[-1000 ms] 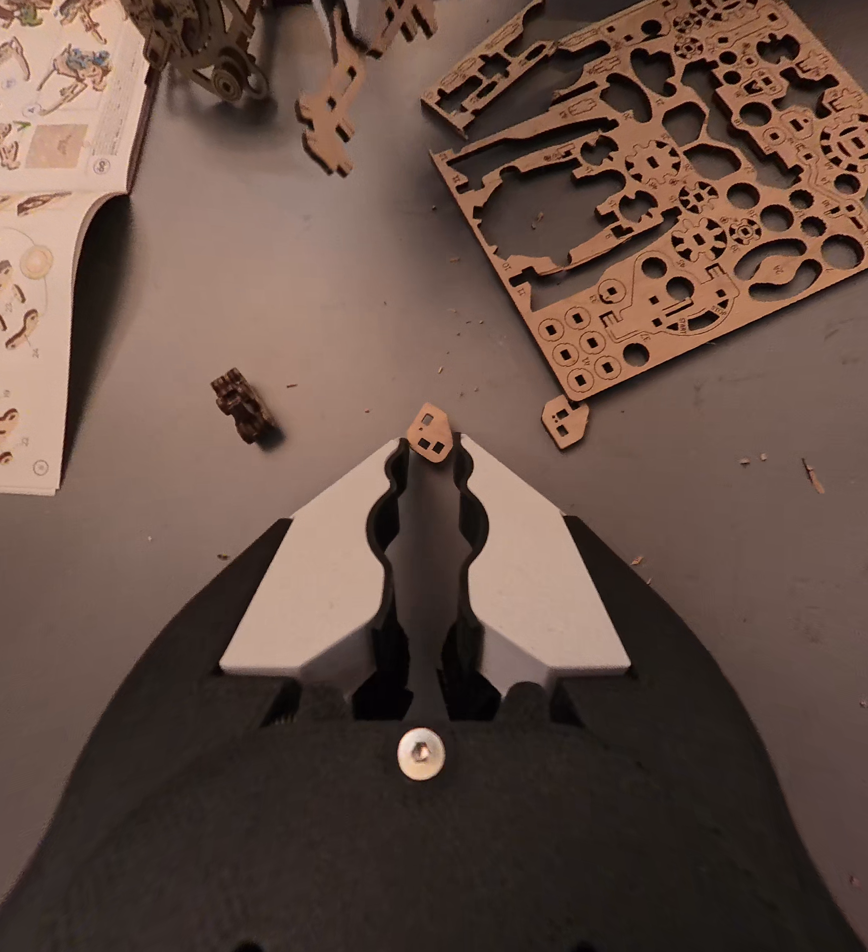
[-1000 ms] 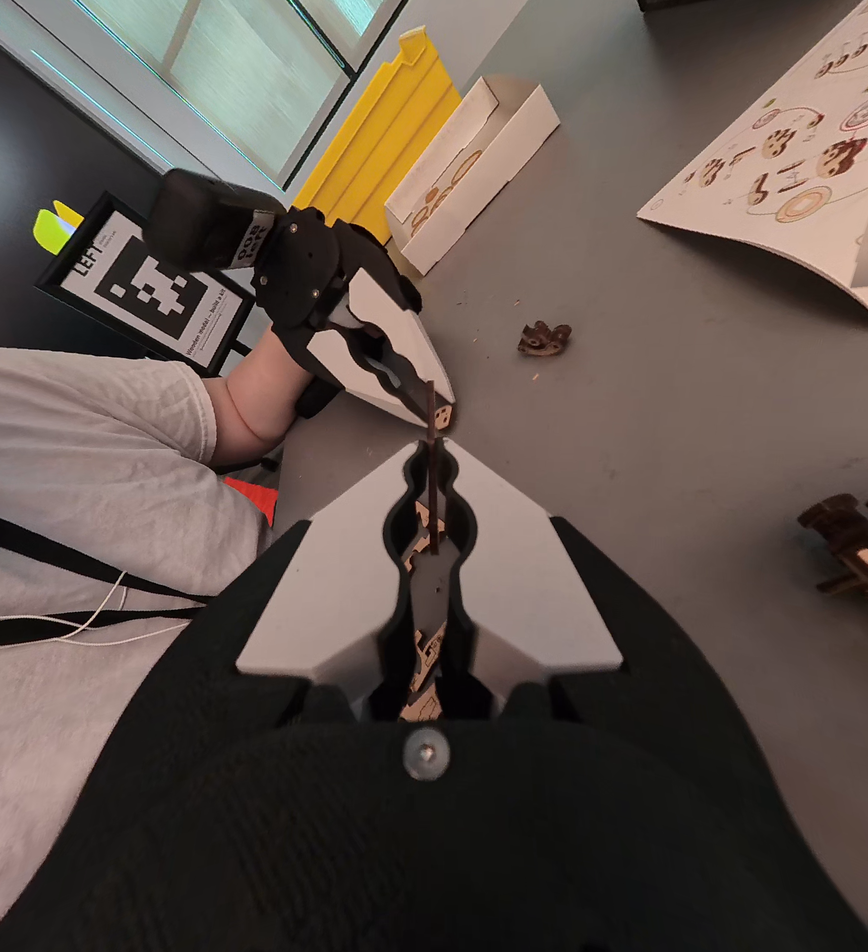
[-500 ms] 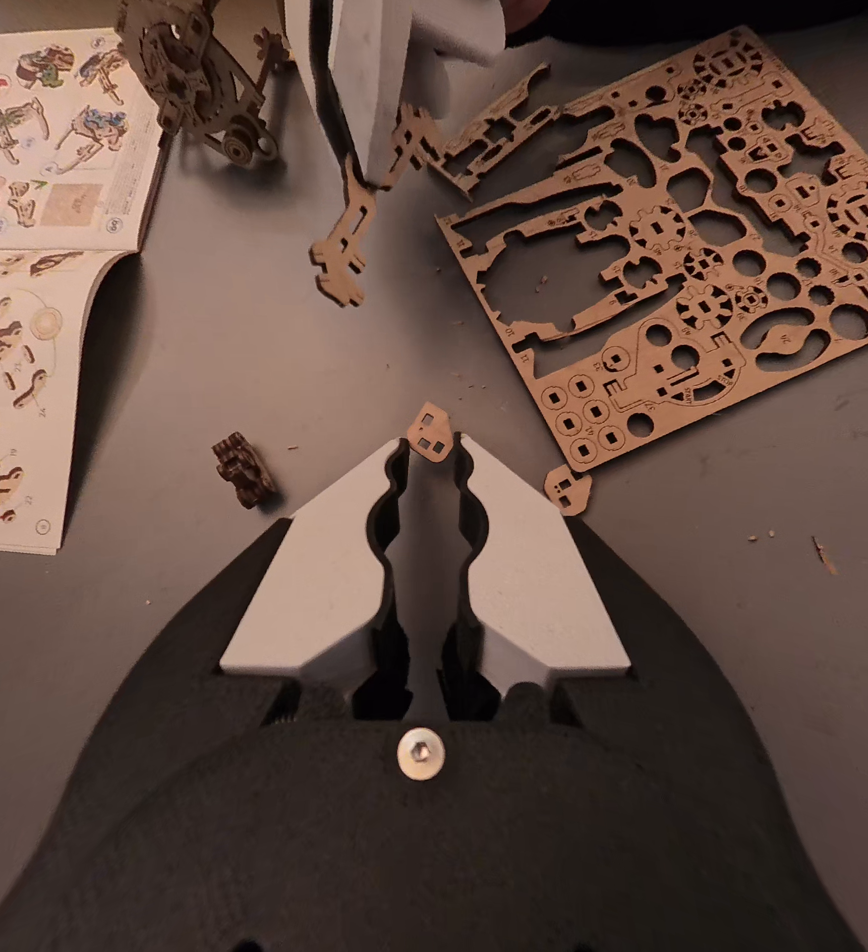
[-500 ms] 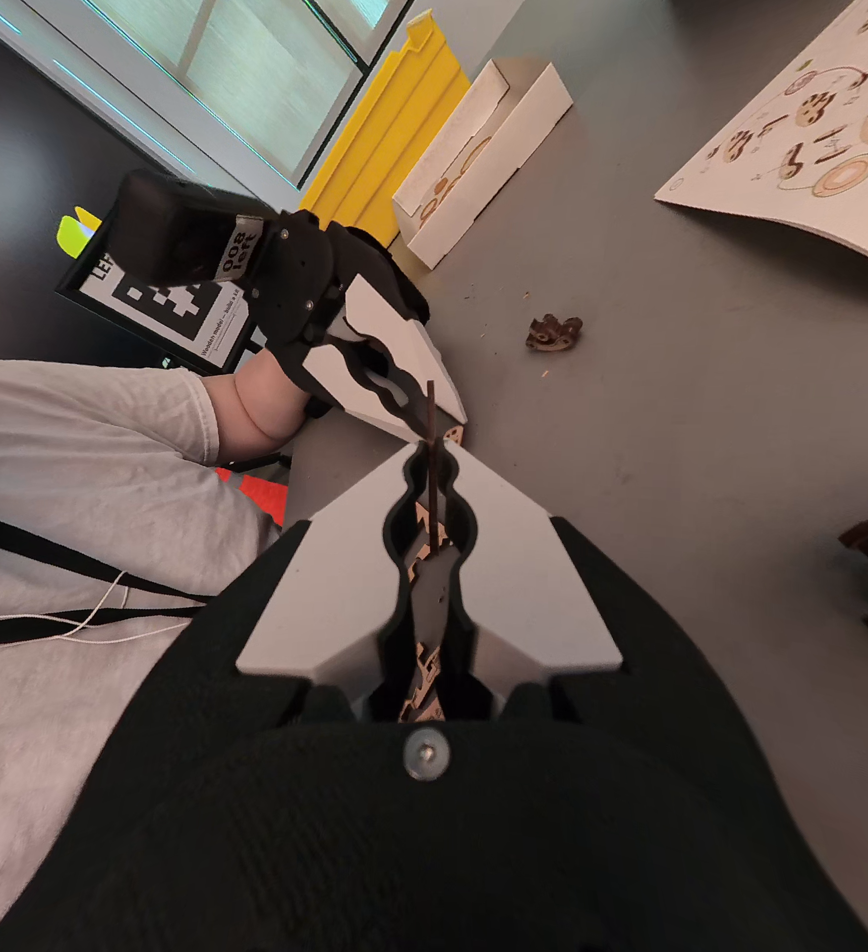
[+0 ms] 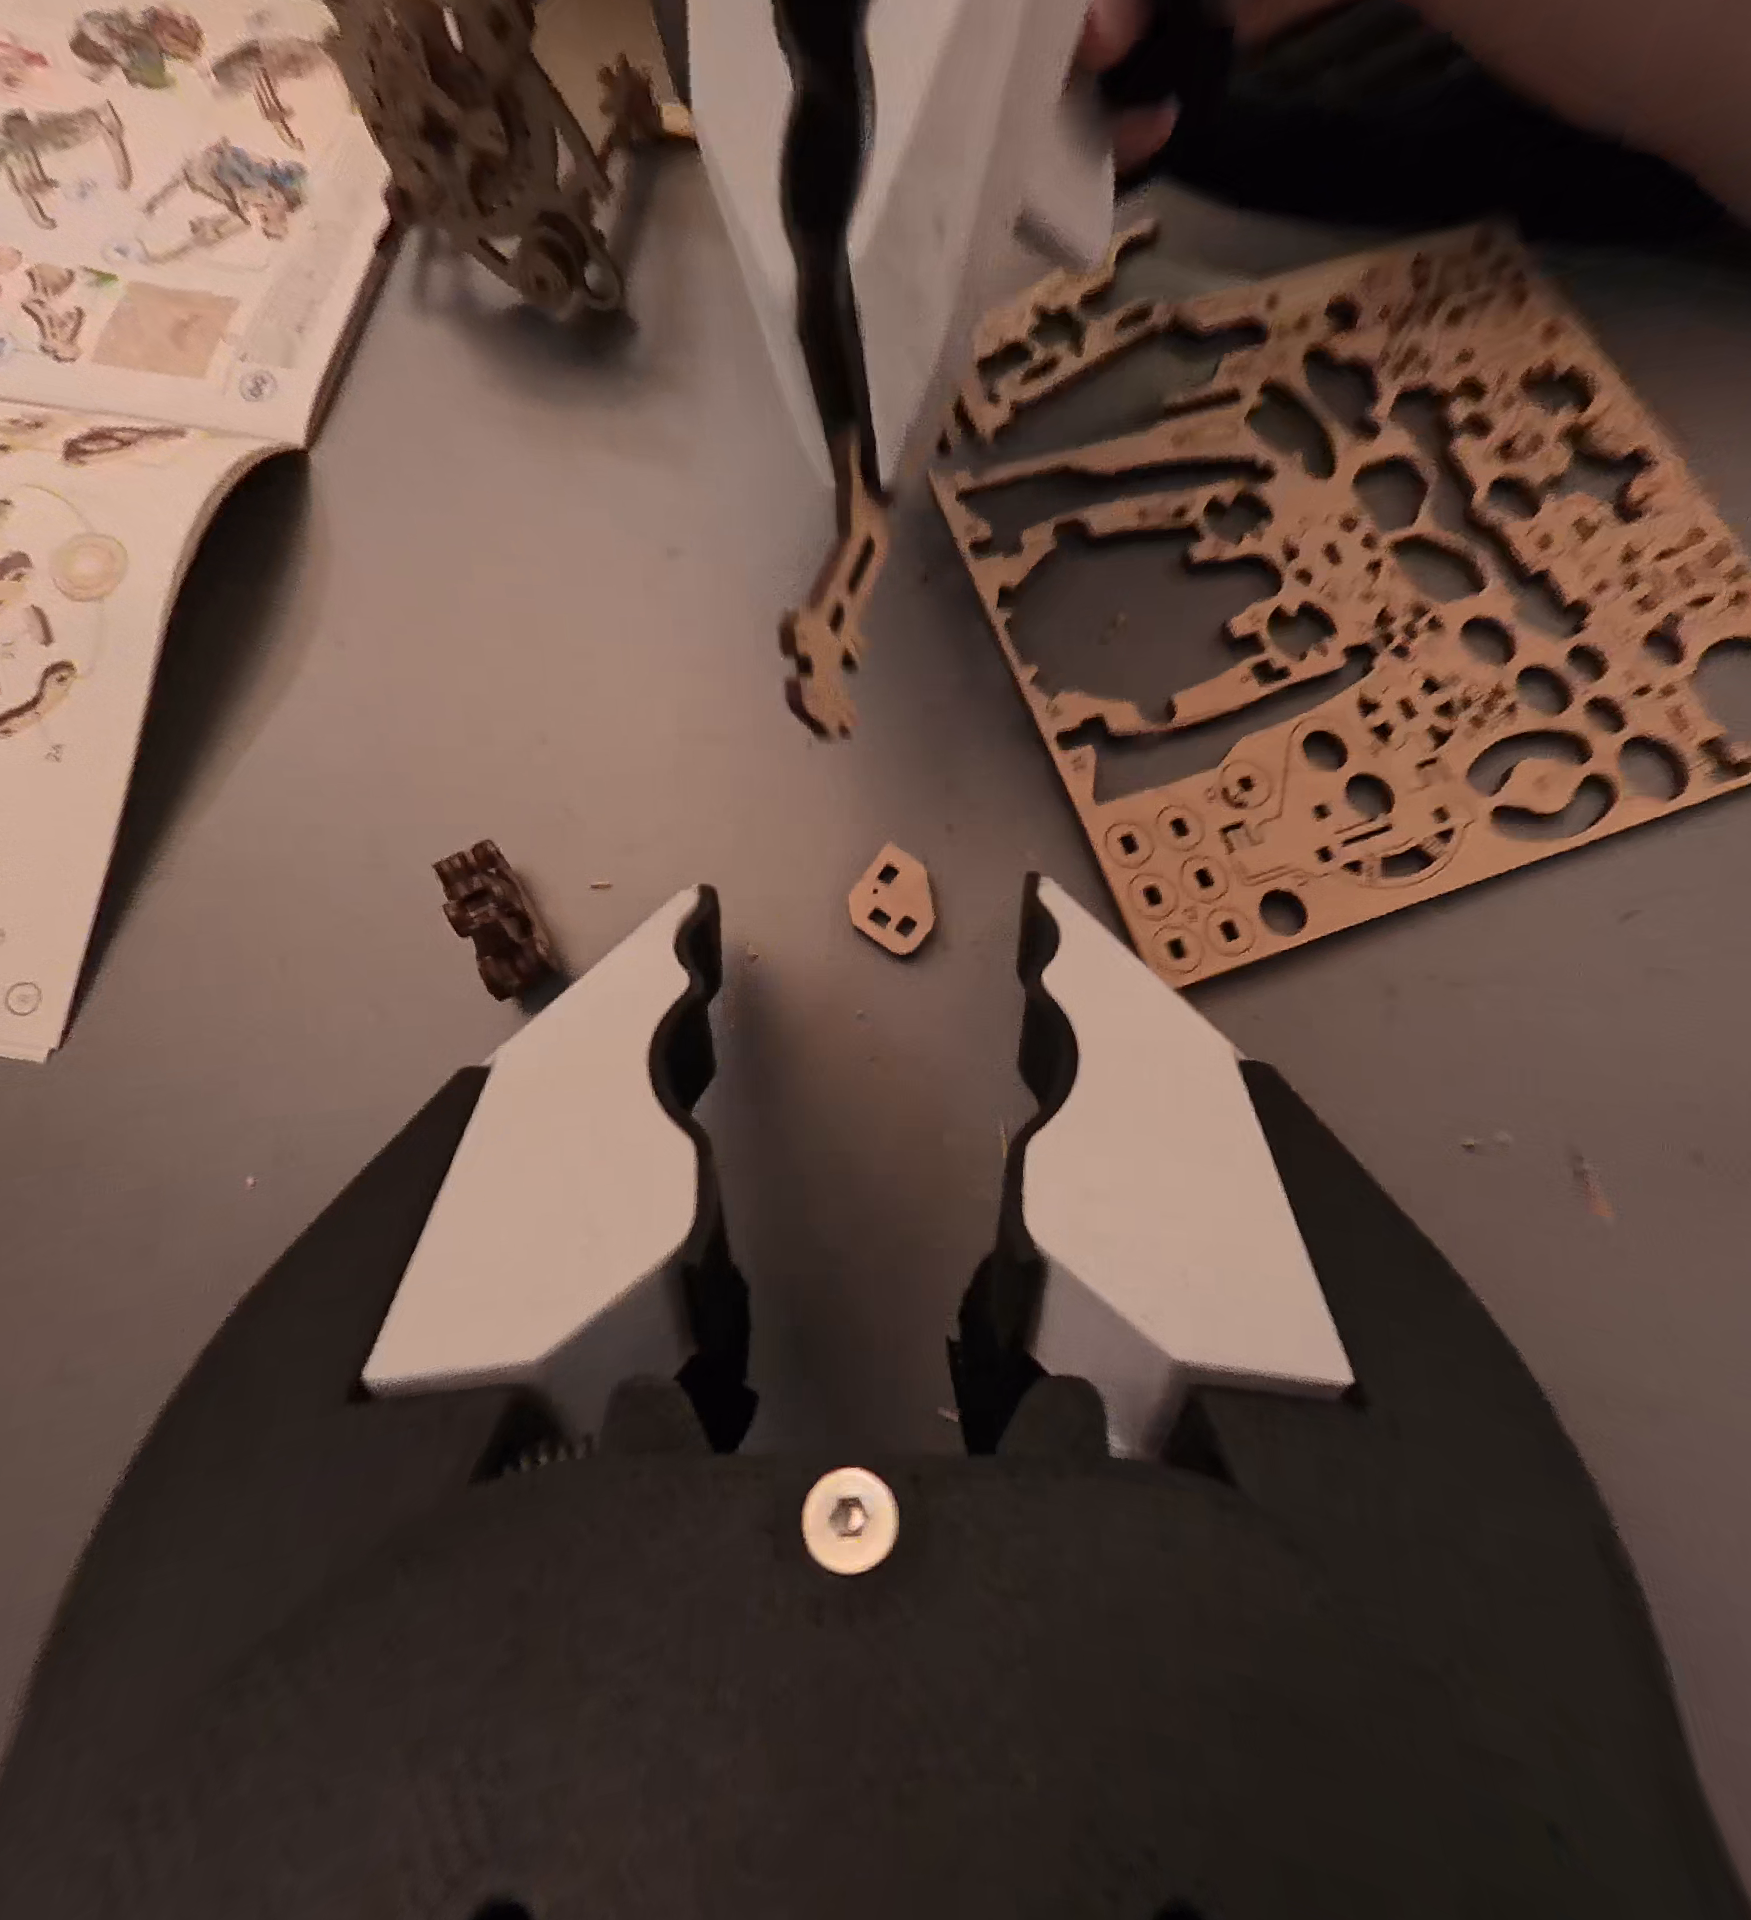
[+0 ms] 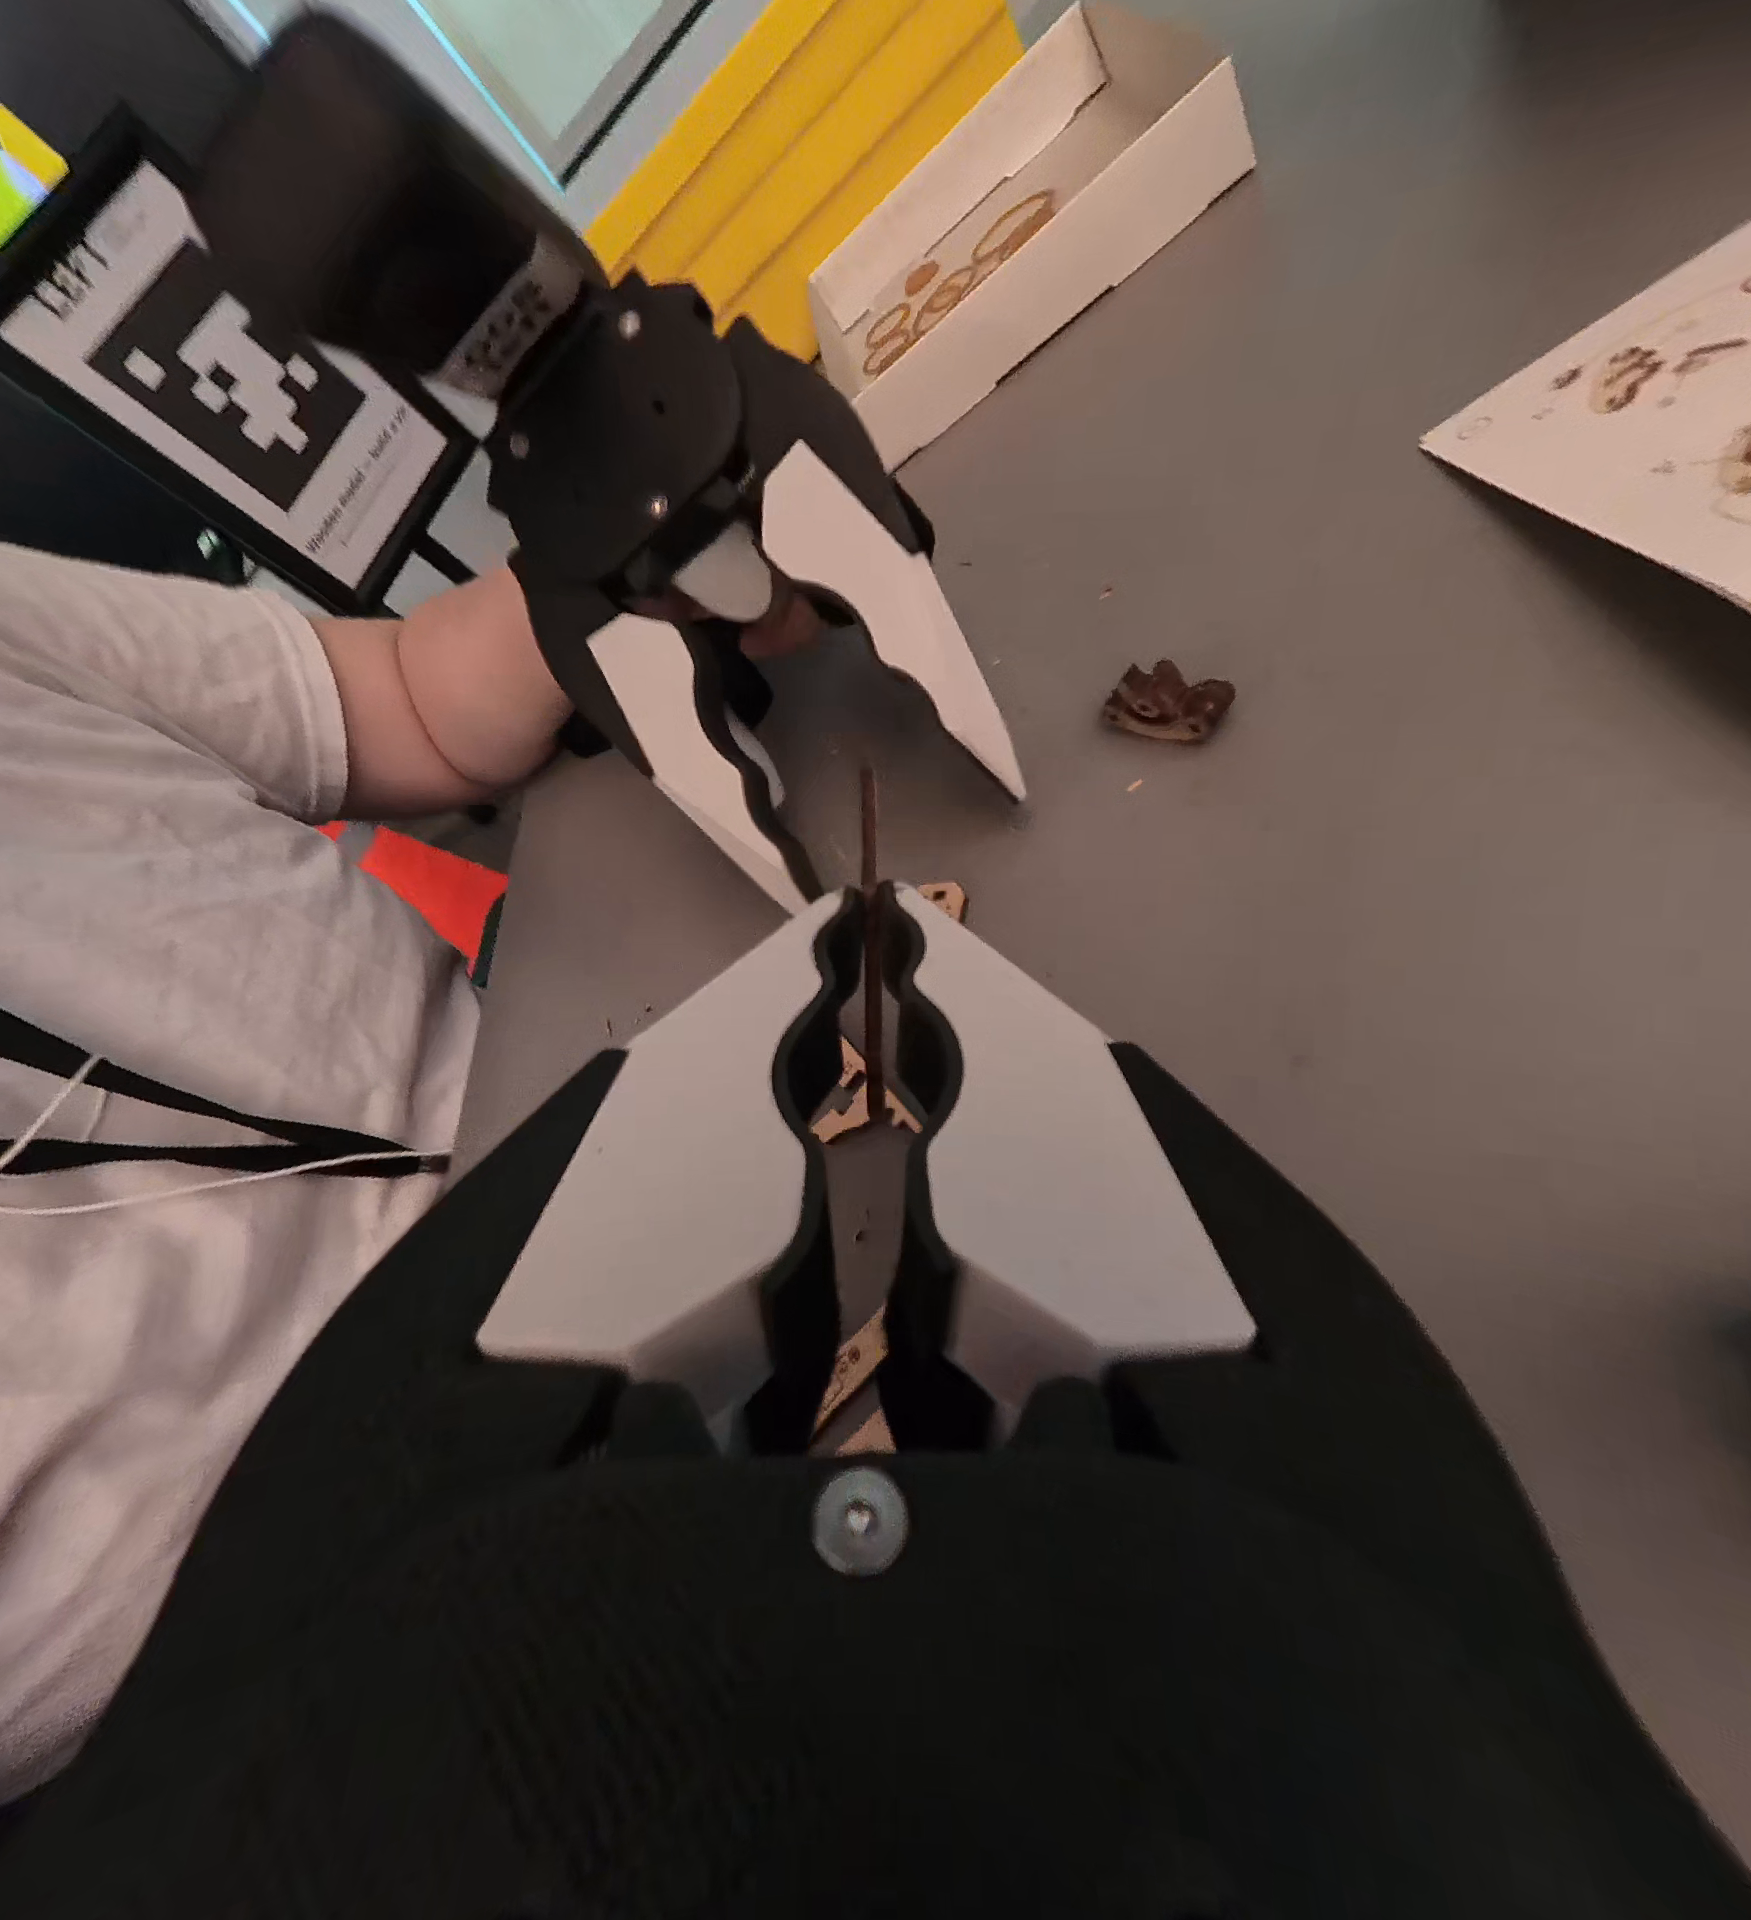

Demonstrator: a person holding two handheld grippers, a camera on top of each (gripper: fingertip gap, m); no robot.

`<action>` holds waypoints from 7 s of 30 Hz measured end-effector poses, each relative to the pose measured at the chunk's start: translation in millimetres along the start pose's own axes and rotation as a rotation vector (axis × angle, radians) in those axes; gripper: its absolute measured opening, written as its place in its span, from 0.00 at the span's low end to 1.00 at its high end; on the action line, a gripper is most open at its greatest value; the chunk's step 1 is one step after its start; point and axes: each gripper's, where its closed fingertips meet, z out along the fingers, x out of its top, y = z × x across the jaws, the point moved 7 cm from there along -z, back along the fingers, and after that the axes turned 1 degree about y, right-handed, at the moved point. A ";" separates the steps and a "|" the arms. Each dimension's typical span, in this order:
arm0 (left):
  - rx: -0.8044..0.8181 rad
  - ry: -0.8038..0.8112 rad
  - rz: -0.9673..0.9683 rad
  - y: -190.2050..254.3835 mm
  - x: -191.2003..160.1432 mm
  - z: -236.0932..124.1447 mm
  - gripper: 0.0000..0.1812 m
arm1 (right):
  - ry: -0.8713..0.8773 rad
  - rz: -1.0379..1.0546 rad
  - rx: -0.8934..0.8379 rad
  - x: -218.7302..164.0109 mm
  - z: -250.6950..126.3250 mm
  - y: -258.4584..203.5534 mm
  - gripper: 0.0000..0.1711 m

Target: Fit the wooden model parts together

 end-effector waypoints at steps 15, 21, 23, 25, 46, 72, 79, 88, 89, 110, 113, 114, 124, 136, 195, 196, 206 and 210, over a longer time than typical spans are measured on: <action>-0.219 0.082 -0.117 9.1 4.5 -21.3 0.00 | -0.108 -0.356 -0.013 7.4 44.7 -30.7 0.00; -0.217 0.176 -0.217 -3.5 6.4 -37.3 0.00 | 0.040 -0.295 -0.016 14.3 22.1 -20.8 0.13; -0.221 0.200 -0.235 -6.6 6.6 -41.9 0.00 | 0.101 -0.263 0.005 15.6 14.7 -17.7 0.12; -0.218 0.222 -0.246 -8.6 7.8 -44.9 0.00 | 0.117 -0.225 0.021 15.7 13.0 -14.3 0.12; -0.267 0.298 -0.382 -20.1 8.4 -47.2 0.00 | 0.033 -0.117 0.025 4.8 24.4 -6.6 0.10; -0.166 0.221 -0.371 -31.0 -6.7 -46.3 0.00 | -0.252 -0.298 -0.252 -27.8 59.7 -8.6 0.13; -0.172 0.215 -0.373 -31.0 -7.5 -46.0 0.00 | -0.265 -0.353 -0.275 -27.6 56.3 -6.9 0.13; -0.186 0.180 -0.352 -26.0 -8.0 -40.6 0.00 | -0.262 -0.392 -0.336 -24.6 49.1 0.4 0.13; -0.185 0.173 -0.347 -25.3 -8.3 -39.5 0.00 | -0.262 -0.404 -0.345 -24.0 47.3 0.5 0.13; -0.212 0.093 -0.334 -19.6 -11.8 -29.0 0.00 | -0.257 -0.545 -0.269 -20.8 42.4 -7.9 0.16; -0.200 0.086 -0.324 -18.3 -8.5 -23.6 0.00 | -0.201 -0.493 -0.282 -15.4 36.9 -8.4 0.16; -0.204 0.087 -0.319 -17.3 -6.2 -21.3 0.00 | -0.176 -0.481 -0.279 -10.6 36.0 -8.6 0.16; -0.148 -0.015 -0.194 -10.0 -6.2 -3.3 0.00 | -0.221 -0.412 -0.214 -10.1 44.5 -1.6 0.09; -0.161 -0.047 -0.203 -13.9 -11.4 1.5 0.00 | -0.249 -0.337 -0.183 -8.6 48.7 8.0 0.05; -0.144 -0.057 -0.164 -21.3 -4.8 -3.7 0.03 | -0.531 0.051 0.127 0.6 64.2 33.9 0.01; -0.143 -0.062 -0.160 -21.3 -5.2 -3.2 0.04 | -0.532 0.076 0.120 -0.1 63.9 33.9 0.02; -0.149 -0.068 -0.149 -21.3 -5.6 -1.4 0.04 | -0.518 0.095 0.103 -2.5 62.9 33.3 0.02; -0.150 -0.069 -0.148 -21.4 -5.8 -1.5 0.04 | -0.514 0.097 0.102 -2.5 63.3 33.2 0.02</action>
